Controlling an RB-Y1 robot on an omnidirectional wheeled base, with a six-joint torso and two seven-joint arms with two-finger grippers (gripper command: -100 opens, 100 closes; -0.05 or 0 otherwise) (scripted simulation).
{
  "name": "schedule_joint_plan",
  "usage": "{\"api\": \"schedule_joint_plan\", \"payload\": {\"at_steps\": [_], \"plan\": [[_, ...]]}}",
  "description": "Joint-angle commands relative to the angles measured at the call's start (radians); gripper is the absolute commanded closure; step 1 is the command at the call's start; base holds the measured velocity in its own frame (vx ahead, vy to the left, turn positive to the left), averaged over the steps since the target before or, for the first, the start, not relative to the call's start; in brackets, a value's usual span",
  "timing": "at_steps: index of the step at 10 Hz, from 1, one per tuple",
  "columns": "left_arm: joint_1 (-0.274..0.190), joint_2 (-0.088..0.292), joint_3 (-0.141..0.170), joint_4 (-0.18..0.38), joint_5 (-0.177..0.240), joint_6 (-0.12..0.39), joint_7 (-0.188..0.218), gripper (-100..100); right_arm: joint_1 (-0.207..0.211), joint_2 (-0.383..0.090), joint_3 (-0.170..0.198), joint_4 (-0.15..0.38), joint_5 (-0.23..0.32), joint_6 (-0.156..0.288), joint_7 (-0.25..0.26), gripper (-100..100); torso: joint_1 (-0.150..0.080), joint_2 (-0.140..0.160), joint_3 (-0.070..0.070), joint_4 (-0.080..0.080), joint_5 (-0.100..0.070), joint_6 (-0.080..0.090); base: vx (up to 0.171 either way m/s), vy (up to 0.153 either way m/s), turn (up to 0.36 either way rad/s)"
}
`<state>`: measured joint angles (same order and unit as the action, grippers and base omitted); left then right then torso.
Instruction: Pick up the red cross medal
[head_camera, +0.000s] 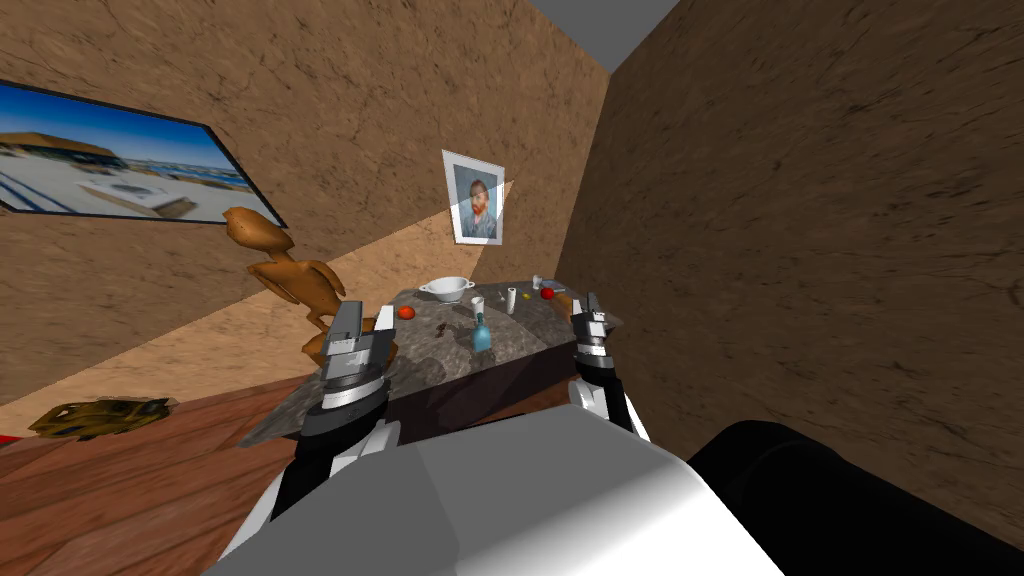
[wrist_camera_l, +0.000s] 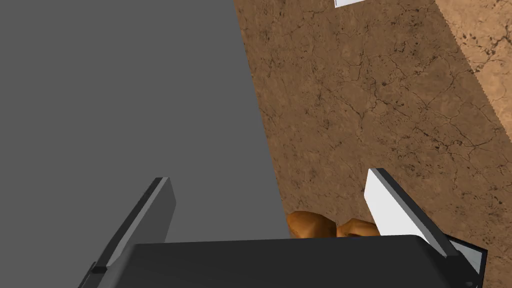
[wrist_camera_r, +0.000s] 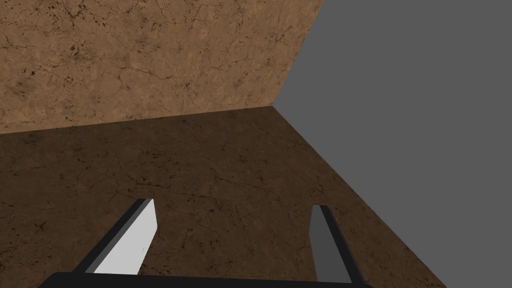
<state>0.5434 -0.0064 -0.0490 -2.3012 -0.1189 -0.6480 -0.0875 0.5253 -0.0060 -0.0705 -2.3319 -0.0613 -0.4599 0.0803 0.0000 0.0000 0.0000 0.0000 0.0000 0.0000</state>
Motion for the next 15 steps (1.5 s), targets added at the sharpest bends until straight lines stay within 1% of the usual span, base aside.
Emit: {"api": "schedule_joint_plan", "payload": {"at_steps": [1, 3, 6, 10, 11, 12, 13, 14, 15], "plan": [[-0.002, 0.029, 0.003, 0.001, 0.006, 0.003, 0.009, -100, 0.0, 0.0, 0.0, 0.0, 0.0, 0.0, 0.0, 0, 0.0, 0.0, 0.0, 0.0, 0.0, 0.0, -0.018, -0.009, -0.026], [-0.006, 0.076, 0.011, 0.005, 0.018, 0.012, 0.03, -100, 0.0, 0.0, 0.0, 0.0, 0.0, 0.0, 0.0, 0, 0.0, 0.002, 0.001, 0.0, 0.0, 0.0, -0.048, -0.009, -0.042], [-0.018, 0.159, 0.031, 0.017, 0.049, 0.036, 0.078, -100, 0.0, 0.0, 0.0, 0.0, 0.0, 0.0, 0.0, 0, -0.001, 0.005, 0.003, 0.001, 0.0, 0.0, -0.076, -0.017, -0.066], [-0.035, 0.283, 0.063, 0.051, 0.108, 0.097, 0.156, -100, 0.0, 0.0, 0.0, 0.0, 0.0, 0.0, 0.0, 0, 0.0, 0.006, 0.004, 0.001, 0.0, 0.0, -0.089, -0.003, -0.111], [-0.035, 0.295, 0.063, 0.051, 0.108, 0.097, 0.156, -100, 0.0, 0.0, 0.0, 0.0, 0.0, 0.0, 0.0, 0, 0.001, 0.006, 0.004, 0.001, 0.0, 0.0, -0.052, -0.002, -0.05], [-0.038, 0.332, 0.071, 0.063, 0.126, 0.117, 0.177, -100, 0.0, 0.0, 0.0, 0.0, 0.0, 0.0, 0.0, 0, 0.001, 0.004, 0.003, 0.001, 0.0, 0.0, -0.045, -0.012, -0.109], [-0.042, 0.359, 0.077, 0.076, 0.144, 0.14, 0.197, -100, 0.0, 0.0, 0.0, 0.0, 0.0, 0.0, 0.0, 0, 0.0, 0.003, 0.002, 0.001, 0.0, 0.0, -0.071, -0.009, -0.175], [-0.042, 0.374, 0.077, 0.076, 0.144, 0.14, 0.197, -100, 0.0, 0.0, 0.0, 0.0, 0.0, 0.0, 0.0, 0, 0.0, 0.004, 0.003, 0.001, 0.0, 0.0, -0.062, -0.005, -0.043], [-0.045, 0.41, 0.083, 0.091, 0.164, 0.165, 0.217, -100, 0.0, 0.0, 0.0, 0.0, 0.0, 0.0, 0.0, 0, 0.0, 0.004, 0.002, 0.001, 0.0, 0.0, -0.051, -0.009, -0.1]]}}
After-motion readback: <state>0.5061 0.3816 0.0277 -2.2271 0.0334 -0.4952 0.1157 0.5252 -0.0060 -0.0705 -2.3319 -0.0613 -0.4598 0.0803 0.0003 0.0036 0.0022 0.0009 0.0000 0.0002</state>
